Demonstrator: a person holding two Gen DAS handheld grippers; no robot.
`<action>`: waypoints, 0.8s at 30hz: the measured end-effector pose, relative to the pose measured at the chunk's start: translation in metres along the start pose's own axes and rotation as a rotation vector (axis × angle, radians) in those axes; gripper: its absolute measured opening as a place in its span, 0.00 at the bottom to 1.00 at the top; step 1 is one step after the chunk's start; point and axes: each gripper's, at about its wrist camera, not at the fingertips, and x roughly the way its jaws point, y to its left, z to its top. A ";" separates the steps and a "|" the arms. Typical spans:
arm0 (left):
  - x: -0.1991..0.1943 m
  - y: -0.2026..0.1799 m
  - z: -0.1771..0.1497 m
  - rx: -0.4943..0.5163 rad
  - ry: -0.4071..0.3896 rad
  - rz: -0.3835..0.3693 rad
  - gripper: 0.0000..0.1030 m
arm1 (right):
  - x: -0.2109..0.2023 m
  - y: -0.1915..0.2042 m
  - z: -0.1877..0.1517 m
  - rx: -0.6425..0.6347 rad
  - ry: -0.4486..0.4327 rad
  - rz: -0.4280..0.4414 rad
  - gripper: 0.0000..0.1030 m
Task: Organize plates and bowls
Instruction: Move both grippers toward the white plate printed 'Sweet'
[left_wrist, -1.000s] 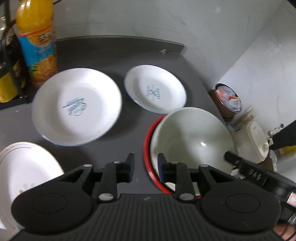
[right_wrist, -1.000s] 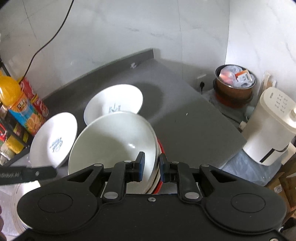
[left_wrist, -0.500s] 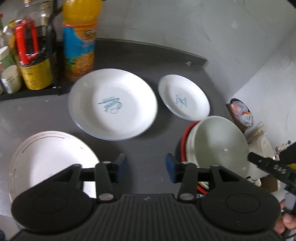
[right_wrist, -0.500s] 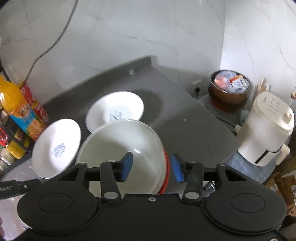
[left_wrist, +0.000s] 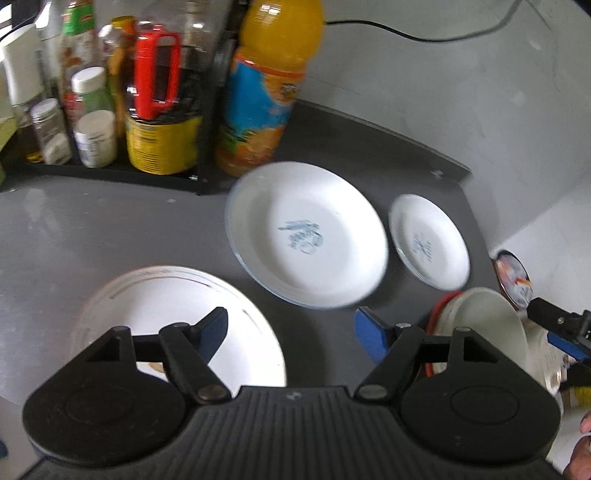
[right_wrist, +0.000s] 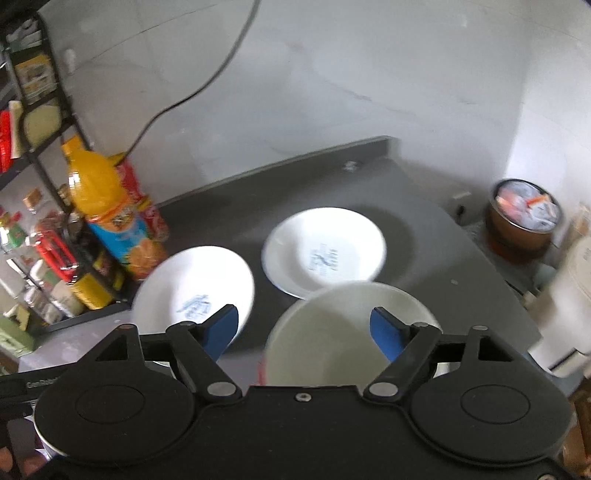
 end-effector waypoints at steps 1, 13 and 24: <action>0.000 0.004 0.003 -0.014 -0.005 0.005 0.72 | 0.004 0.005 0.003 -0.014 0.002 0.015 0.75; 0.018 0.028 0.039 -0.101 -0.017 0.088 0.72 | 0.074 0.046 0.029 -0.059 0.118 0.171 0.75; 0.058 0.031 0.058 -0.147 0.012 0.115 0.72 | 0.133 0.054 0.042 -0.050 0.244 0.174 0.66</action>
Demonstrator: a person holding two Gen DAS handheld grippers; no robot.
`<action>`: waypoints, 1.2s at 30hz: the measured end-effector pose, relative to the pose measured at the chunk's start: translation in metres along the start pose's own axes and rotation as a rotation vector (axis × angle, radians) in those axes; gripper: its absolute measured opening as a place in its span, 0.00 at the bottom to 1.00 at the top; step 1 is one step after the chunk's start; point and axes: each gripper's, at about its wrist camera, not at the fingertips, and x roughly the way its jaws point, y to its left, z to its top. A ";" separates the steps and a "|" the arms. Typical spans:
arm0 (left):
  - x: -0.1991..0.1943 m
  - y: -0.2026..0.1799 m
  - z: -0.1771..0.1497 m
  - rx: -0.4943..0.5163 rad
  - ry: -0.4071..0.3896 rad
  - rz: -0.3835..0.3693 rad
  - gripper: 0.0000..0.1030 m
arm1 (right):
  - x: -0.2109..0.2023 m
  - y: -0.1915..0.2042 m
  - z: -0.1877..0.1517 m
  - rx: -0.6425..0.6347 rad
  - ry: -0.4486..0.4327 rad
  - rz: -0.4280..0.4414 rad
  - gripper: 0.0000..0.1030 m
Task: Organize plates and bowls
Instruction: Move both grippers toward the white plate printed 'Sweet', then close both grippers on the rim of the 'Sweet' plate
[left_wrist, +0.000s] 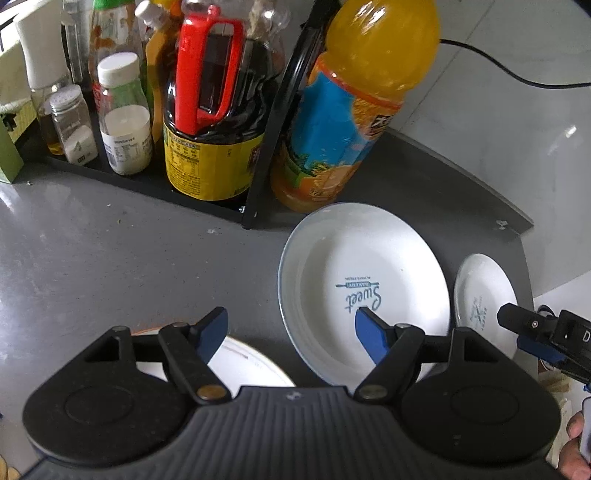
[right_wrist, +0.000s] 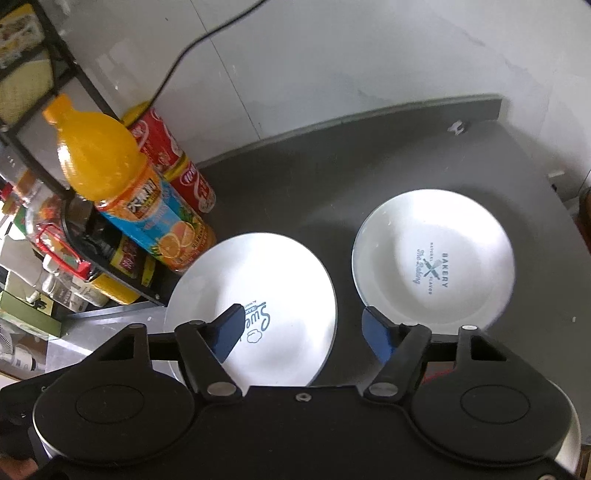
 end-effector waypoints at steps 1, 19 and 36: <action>0.004 0.000 0.002 -0.004 0.003 0.000 0.72 | 0.005 0.000 0.002 0.000 0.012 0.002 0.65; 0.067 0.023 0.022 -0.194 0.093 0.012 0.41 | 0.091 -0.014 0.023 0.058 0.248 -0.023 0.37; 0.090 0.028 0.018 -0.266 0.109 -0.030 0.26 | 0.120 -0.018 0.021 0.053 0.295 -0.038 0.22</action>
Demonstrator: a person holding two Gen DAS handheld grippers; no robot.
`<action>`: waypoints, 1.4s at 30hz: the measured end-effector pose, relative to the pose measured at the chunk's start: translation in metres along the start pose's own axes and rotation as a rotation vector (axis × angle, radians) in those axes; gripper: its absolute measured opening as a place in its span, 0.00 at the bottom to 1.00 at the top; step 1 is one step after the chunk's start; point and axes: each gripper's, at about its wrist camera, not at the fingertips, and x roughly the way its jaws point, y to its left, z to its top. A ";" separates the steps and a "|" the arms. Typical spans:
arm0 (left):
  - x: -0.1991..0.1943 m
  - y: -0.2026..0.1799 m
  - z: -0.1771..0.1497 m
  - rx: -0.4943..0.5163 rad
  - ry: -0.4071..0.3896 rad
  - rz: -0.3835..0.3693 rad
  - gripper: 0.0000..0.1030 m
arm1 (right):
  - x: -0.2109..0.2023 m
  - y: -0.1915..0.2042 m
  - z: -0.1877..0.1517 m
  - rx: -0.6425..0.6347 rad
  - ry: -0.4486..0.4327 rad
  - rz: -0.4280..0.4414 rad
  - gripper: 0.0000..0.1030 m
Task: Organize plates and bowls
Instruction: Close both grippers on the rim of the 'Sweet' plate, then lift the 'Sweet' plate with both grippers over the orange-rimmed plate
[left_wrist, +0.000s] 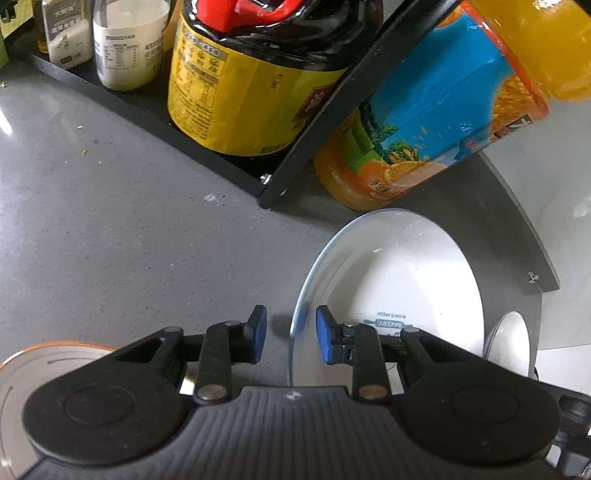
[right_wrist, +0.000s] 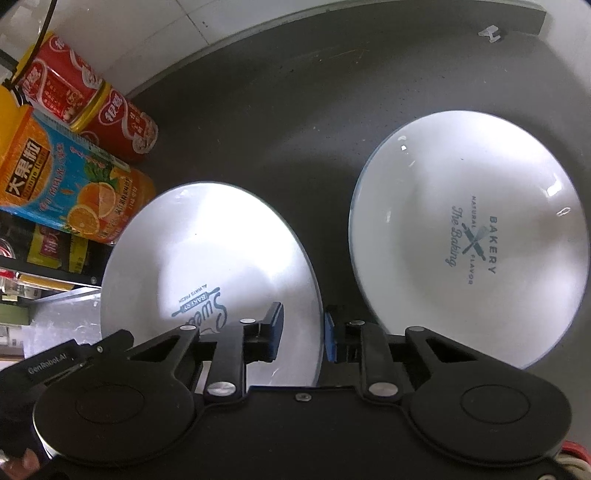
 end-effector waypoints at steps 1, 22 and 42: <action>0.001 0.001 0.001 0.000 -0.001 -0.005 0.23 | 0.000 0.000 0.000 -0.005 -0.003 -0.003 0.22; -0.038 0.013 -0.003 0.033 -0.064 -0.089 0.12 | -0.046 0.006 -0.032 -0.042 -0.163 0.086 0.09; -0.109 0.067 -0.021 0.030 -0.143 -0.115 0.11 | -0.083 0.056 -0.093 -0.128 -0.249 0.142 0.09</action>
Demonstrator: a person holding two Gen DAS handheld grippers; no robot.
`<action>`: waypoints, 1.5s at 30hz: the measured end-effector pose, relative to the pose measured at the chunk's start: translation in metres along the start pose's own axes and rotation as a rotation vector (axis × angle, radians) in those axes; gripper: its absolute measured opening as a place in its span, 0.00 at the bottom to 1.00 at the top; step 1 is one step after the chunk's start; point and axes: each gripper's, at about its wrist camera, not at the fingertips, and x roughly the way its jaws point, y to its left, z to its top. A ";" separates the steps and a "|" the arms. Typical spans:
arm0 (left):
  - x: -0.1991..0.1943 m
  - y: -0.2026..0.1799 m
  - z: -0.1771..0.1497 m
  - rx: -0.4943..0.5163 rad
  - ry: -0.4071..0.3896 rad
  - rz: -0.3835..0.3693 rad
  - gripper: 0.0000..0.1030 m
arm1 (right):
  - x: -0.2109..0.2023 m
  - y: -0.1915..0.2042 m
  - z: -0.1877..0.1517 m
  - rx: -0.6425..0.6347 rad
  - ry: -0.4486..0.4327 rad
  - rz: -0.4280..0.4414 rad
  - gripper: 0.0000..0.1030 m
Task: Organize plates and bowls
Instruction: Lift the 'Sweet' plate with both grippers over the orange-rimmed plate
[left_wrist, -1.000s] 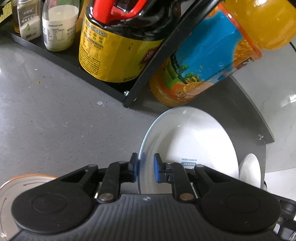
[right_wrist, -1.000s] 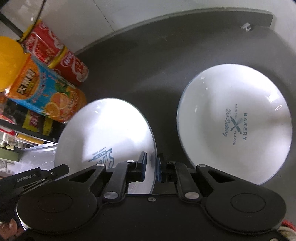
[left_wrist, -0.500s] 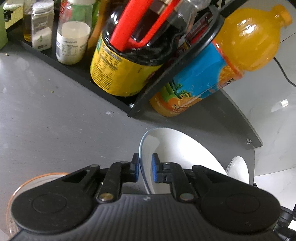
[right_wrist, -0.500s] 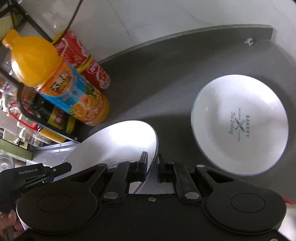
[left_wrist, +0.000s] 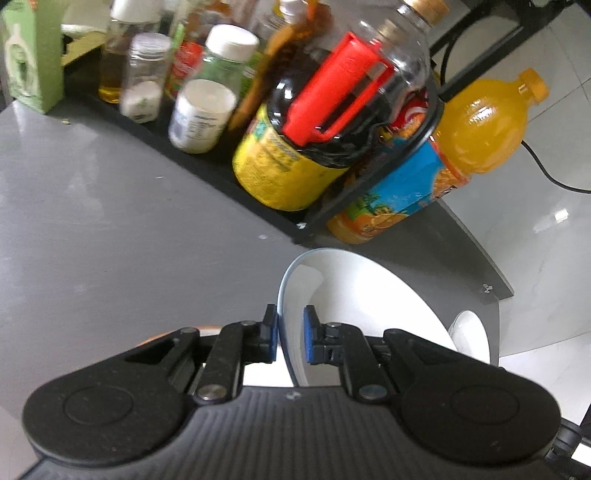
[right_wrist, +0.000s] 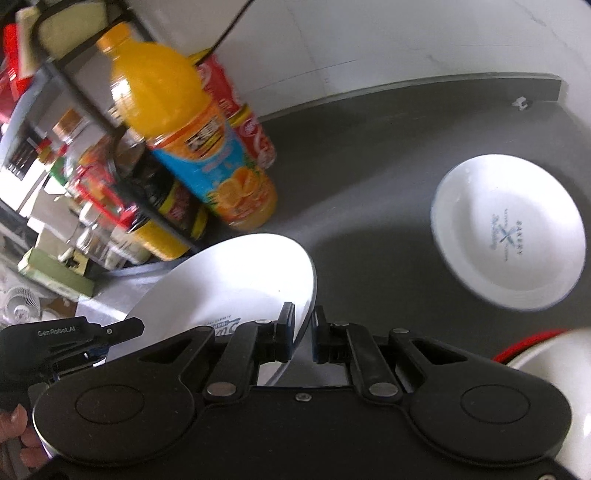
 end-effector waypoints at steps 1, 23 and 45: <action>-0.004 0.004 -0.002 0.000 -0.001 0.002 0.11 | -0.001 0.004 -0.004 -0.007 -0.001 0.004 0.09; -0.048 0.077 -0.036 -0.010 0.016 0.020 0.11 | -0.013 0.051 -0.070 -0.047 0.013 0.009 0.09; -0.042 0.091 -0.054 0.041 0.067 0.042 0.11 | -0.012 0.052 -0.104 -0.065 0.045 -0.052 0.09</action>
